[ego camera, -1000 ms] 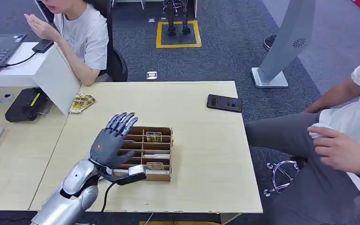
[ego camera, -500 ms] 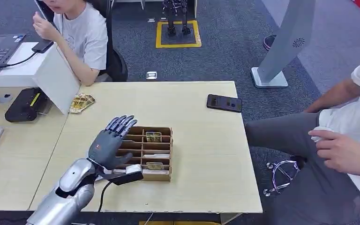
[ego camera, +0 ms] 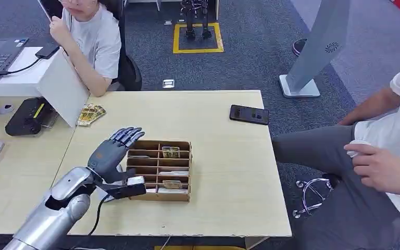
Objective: Pass the card to the sensor for recognition and then transmit it.
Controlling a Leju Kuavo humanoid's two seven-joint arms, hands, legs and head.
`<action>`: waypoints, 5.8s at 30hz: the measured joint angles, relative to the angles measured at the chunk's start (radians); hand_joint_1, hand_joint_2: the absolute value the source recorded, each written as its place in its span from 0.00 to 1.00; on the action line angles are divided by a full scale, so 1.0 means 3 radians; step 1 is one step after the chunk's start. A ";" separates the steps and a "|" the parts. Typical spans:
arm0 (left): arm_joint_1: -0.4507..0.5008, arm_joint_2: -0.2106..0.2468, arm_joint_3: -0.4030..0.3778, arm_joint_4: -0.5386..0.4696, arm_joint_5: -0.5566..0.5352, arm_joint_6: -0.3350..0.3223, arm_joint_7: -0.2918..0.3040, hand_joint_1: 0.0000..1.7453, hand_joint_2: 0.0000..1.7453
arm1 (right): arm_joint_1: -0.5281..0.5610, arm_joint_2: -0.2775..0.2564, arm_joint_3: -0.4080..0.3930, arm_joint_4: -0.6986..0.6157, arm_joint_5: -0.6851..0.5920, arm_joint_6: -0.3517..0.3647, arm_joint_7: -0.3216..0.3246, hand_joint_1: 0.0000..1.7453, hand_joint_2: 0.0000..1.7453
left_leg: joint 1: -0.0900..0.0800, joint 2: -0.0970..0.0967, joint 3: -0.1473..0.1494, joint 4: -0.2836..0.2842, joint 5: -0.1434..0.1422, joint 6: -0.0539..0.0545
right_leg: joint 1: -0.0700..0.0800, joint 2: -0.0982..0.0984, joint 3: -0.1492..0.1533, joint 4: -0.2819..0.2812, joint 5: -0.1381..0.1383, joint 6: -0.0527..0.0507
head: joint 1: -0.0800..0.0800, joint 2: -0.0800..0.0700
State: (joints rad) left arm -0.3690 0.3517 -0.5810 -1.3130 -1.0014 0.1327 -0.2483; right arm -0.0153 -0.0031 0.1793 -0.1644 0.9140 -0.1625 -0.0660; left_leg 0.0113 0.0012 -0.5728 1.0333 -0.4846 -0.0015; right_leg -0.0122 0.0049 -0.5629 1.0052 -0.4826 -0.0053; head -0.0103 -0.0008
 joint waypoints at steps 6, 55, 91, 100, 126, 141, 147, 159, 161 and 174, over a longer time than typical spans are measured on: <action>-0.0013 0.0075 0.0000 -0.0013 0.0018 -0.0032 -0.0005 0.00 1.00 | 0.0000 0.0001 -0.0008 0.0000 0.0000 0.0008 -0.0004 0.00 1.00 | 0.0000 0.0000 0.0000 0.0000 0.0000 0.0000 | 0.0000 0.0000 0.0000 0.0000 0.0000 0.0000 | -0.0001 0.0000; 0.0008 0.0131 0.0000 -0.0415 0.0640 -0.0373 -0.0278 0.00 1.00 | -0.0005 0.0038 -0.0025 0.0000 0.0057 0.0017 0.0001 0.00 1.00 | 0.0000 -0.0001 -0.0002 0.0000 0.0000 0.0000 | 0.0000 0.0000 -0.0001 0.0000 0.0000 0.0000 | 0.0000 0.0000; -0.0065 -0.0156 -0.0013 0.0076 0.0479 -0.0244 -0.0072 0.00 1.00 | -0.0018 0.0075 -0.0025 -0.0018 0.0158 0.0018 0.0020 0.00 1.00 | 0.0000 0.0000 -0.0002 0.0000 0.0000 0.0000 | 0.0000 0.0001 -0.0003 0.0000 0.0000 0.0000 | -0.0001 0.0000; -0.0064 -0.0177 -0.0013 0.0083 0.0528 -0.0245 -0.0079 1.00 1.00 | -0.0024 0.0079 -0.0025 -0.0018 0.0164 0.0018 0.0023 0.00 1.00 | 0.0000 0.0000 -0.0002 0.0000 0.0000 0.0000 | 0.0000 0.0001 -0.0003 0.0000 0.0000 0.0000 | -0.0001 0.0000; -0.0102 -0.0176 -0.0014 0.0089 0.0537 -0.0266 -0.0103 1.00 1.00 | -0.0024 0.0081 -0.0025 -0.0018 0.0181 0.0018 0.0023 0.00 1.00 | 0.0000 0.0000 -0.0002 0.0000 0.0000 0.0000 | 0.0000 0.0000 -0.0002 0.0000 0.0000 0.0000 | 0.0000 0.0000; -0.0099 -0.0173 -0.0014 0.0089 0.0535 -0.0263 -0.0103 0.00 1.00 | -0.0024 0.0081 -0.0025 -0.0018 0.0195 0.0019 0.0005 0.00 1.00 | 0.0000 0.0000 -0.0002 0.0000 0.0000 0.0000 | 0.0000 0.0000 -0.0001 0.0000 0.0000 0.0000 | 0.0000 0.0000; -0.0078 -0.0177 -0.0013 0.0089 0.0511 -0.0164 -0.0103 0.00 1.00 | -0.0024 0.0081 -0.0028 -0.0018 0.0201 0.0018 0.0004 0.00 1.00 | 0.0000 0.0000 -0.0002 0.0000 0.0000 0.0000 | 0.0000 0.0000 -0.0001 0.0000 0.0000 0.0000 | -0.0001 0.0000; -0.0061 -0.0184 -0.0013 0.0081 0.0503 -0.0094 -0.0104 0.00 1.00 | -0.0024 0.0085 -0.0034 -0.0018 0.0203 0.0018 0.0004 0.00 1.00 | 0.0000 0.0000 -0.0001 0.0000 0.0000 0.0000 | 0.0000 -0.0001 0.0000 0.0000 0.0000 0.0000 | -0.0001 0.0000; -0.0061 -0.0186 -0.0013 0.0058 0.0483 -0.0072 -0.0108 0.00 1.00 | -0.0024 0.0085 -0.0037 -0.0018 0.0205 0.0018 0.0005 0.00 1.00 | 0.0000 0.0000 -0.0001 0.0000 0.0000 0.0000 | 0.0000 -0.0001 0.0000 0.0000 0.0000 0.0000 | 0.0000 0.0000; 0.0006 -0.0140 -0.0013 -0.0260 0.0441 -0.0033 -0.0148 0.00 1.00 | -0.0023 0.0086 -0.0066 -0.0018 0.0225 0.0010 0.0009 0.00 1.00 | 0.0000 -0.0001 -0.0002 0.0000 0.0000 0.0000 | 0.0000 -0.0001 -0.0001 0.0000 0.0000 0.0000 | 0.0000 0.0000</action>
State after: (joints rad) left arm -0.3673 0.3097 -0.5848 -1.3912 -0.8690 0.1228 -0.2926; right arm -0.0222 0.0229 0.1595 -0.1698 0.9815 -0.1595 -0.0634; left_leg 0.0114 0.0010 -0.5736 1.0333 -0.4846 -0.0015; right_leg -0.0122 0.0048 -0.5633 1.0053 -0.4827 -0.0053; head -0.0103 -0.0008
